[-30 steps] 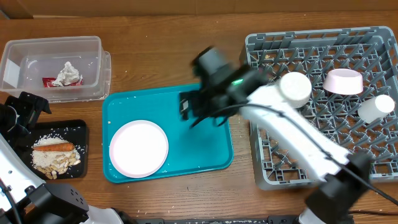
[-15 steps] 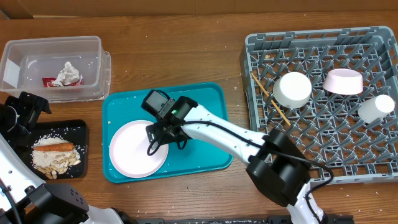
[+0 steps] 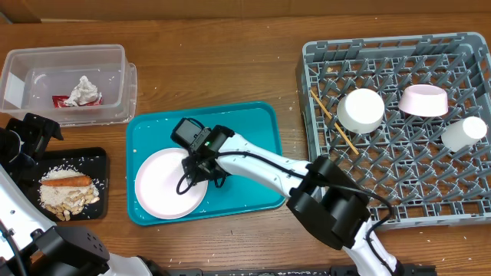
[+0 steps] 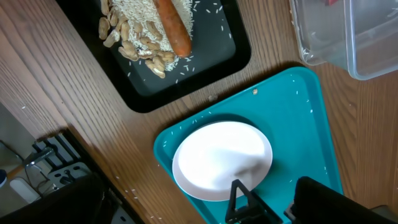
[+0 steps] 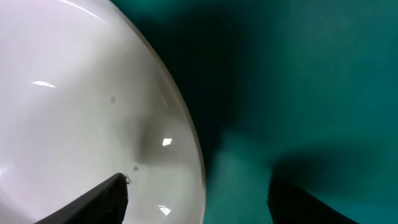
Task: Sort waste into correct bins and load items into the dishwasher
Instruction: 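Reach the right gripper from the rack to the white plate rim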
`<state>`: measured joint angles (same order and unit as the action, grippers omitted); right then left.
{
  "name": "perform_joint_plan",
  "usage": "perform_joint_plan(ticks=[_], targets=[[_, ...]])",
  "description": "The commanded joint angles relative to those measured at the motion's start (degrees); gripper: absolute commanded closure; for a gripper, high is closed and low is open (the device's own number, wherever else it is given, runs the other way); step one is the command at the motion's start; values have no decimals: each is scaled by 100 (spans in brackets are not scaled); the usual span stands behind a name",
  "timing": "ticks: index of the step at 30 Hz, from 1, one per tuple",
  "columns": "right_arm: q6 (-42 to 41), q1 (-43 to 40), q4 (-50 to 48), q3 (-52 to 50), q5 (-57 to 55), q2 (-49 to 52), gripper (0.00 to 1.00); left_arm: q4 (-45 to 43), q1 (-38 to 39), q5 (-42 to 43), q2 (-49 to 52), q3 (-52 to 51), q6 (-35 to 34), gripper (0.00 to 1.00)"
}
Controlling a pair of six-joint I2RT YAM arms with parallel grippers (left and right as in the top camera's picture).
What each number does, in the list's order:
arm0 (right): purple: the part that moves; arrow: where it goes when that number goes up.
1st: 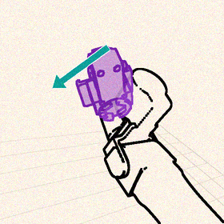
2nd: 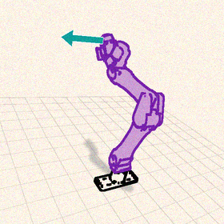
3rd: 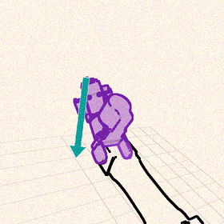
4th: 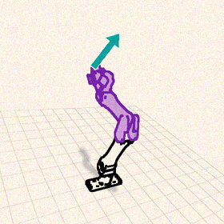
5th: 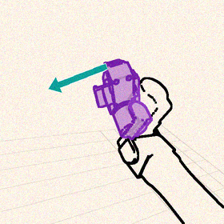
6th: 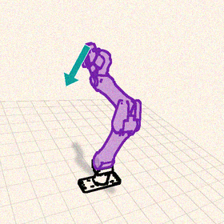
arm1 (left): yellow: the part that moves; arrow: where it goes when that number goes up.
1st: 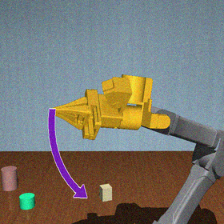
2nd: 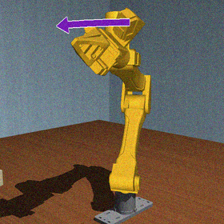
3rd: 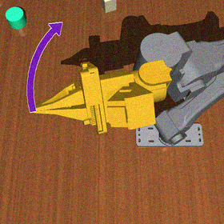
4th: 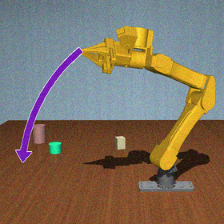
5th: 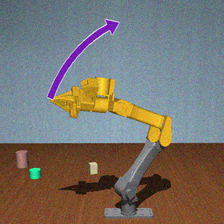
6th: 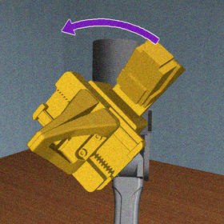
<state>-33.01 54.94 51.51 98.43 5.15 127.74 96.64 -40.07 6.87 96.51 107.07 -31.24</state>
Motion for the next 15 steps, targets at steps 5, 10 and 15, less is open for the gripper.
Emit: perform_joint_plan(ticks=[5, 10, 15], targets=[[-24, 52, -35, 2, -92, 66, 37, 0, -2, 22, -116, -22, -50, 0], [-26, 70, 2, 2, -168, 66, 59, 0, -4, 22, -116, -22, -50, 0], [-31, 138, 17, 2, -170, 66, 73, 0, -2, 22, -116, -22, -50, 0]])
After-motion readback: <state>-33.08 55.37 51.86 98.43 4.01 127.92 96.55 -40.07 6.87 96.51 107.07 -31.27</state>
